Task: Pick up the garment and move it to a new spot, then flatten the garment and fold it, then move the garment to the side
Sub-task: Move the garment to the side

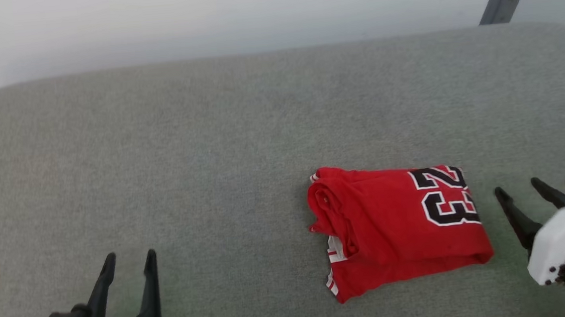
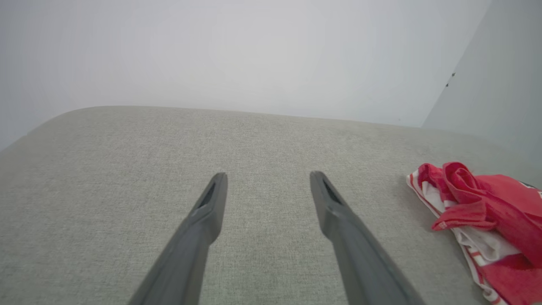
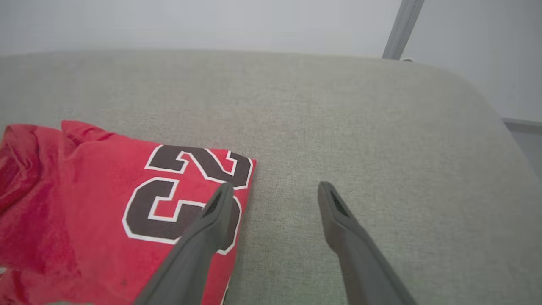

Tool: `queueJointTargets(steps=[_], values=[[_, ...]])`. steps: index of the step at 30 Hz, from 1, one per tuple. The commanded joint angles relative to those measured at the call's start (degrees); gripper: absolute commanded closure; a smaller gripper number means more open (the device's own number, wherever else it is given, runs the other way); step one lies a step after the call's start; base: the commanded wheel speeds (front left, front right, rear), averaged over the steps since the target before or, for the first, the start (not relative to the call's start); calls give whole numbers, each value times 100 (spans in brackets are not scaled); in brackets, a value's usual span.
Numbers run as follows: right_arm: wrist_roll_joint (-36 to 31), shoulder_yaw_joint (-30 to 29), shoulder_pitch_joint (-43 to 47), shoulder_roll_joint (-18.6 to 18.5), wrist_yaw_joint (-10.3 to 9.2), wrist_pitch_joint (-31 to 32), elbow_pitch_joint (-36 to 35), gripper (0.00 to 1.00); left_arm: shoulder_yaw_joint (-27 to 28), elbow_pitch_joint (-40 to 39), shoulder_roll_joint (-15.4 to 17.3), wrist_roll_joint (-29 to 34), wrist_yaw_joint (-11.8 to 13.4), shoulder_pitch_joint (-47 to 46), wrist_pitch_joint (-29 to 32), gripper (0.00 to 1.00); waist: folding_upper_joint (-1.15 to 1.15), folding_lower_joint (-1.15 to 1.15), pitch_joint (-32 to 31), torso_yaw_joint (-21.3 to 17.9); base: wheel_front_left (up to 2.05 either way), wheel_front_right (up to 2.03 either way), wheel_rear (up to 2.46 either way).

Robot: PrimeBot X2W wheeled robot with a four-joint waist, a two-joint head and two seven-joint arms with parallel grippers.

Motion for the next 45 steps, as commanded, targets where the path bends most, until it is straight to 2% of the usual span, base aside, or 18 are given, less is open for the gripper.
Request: queueJointTargets(steps=[1, 2, 3, 4, 5, 8, 14, 20, 21, 22, 23, 31, 35, 41, 45], values=[[195, 205, -256, -166, -4, 700, -117, 0, -96, 43, 5, -33, 7, -210, -29, 0, 0, 0, 246, 137, 0, 0, 0], [195, 205, -256, -166, -4, 700, -117, 0, -96, 43, 5, -33, 7, -210, -29, 0, 0, 0, 246, 137, 0, 0, 0], [354, 357, -418, -330, -5, 1296, -244, 0, -182, 94, 10, -64, 7, -324, -29, 0, 0, 0, 382, 209, 0, 0, 0], [432, 389, -497, -394, -5, 1594, -296, 0, -221, 117, 13, -75, 7, -396, -29, 0, 0, 0, 453, 246, 0, 0, 0], [432, 389, -497, -394, -5, 1594, -296, 0, -221, 117, 13, -75, 7, -396, -29, 0, 0, 0, 453, 246, 0, 0, 0], [541, 423, -740, -544, -5, 2400, -407, 0, -315, 146, -21, -129, 7, -578, -29, 0, 0, 0, 669, 357, 0, 0, 0], [712, 486, -912, -582, -5, 3728, -455, 0, -569, 222, -52, -180, 7, -1012, -29, 0, 0, 0, 1102, 634, 0, 0, 0], [607, 359, -878, -365, -5, 4257, -461, 2, -694, 287, 2, -239, 7, -1312, -29, 0, 0, 0, 1346, 742, 0, 0, 0], [575, 334, -874, -322, -5, 4277, -466, 52, -713, 294, 20, -239, 7, -1360, -29, 0, 0, 0, 1373, 731, 0, 0, 0], [550, 330, -876, -288, -5, 4294, -471, 78, -742, 296, 39, -241, 7, -1398, -29, 0, 0, 0, 1389, 712, 0, 0, 0], [549, 320, -883, -240, -5, 4298, -473, 100, -769, 297, 67, -241, 7, -1437, -29, 0, 0, 0, 1403, 680, 0, 0, 0], [488, -226, -1133, -169, -17, 3664, -721, 100, -881, 61, 347, -304, 7, -1755, -29, 0, 0, 0, 1614, 98, 0, 0, 0], [465, -859, -1230, -213, -9, 3211, -742, 100, -1053, -115, 612, -365, 7, -2071, -28, 0, 0, 0, 1901, -379, 0, 0, 0], [153, -1780, -1488, -382, -9, 2699, -441, 100, -1416, -268, 1071, -428, 7, -2734, -27, 0, 0, 0, 2401, -835, 0, 0, 0], [-96, -2232, -1772, -435, -9, 2366, -91, 100, -1591, -335, 1297, -471, 7, -3192, -27, 0, 0, 0, 2686, -961, 0, 0, 0]])
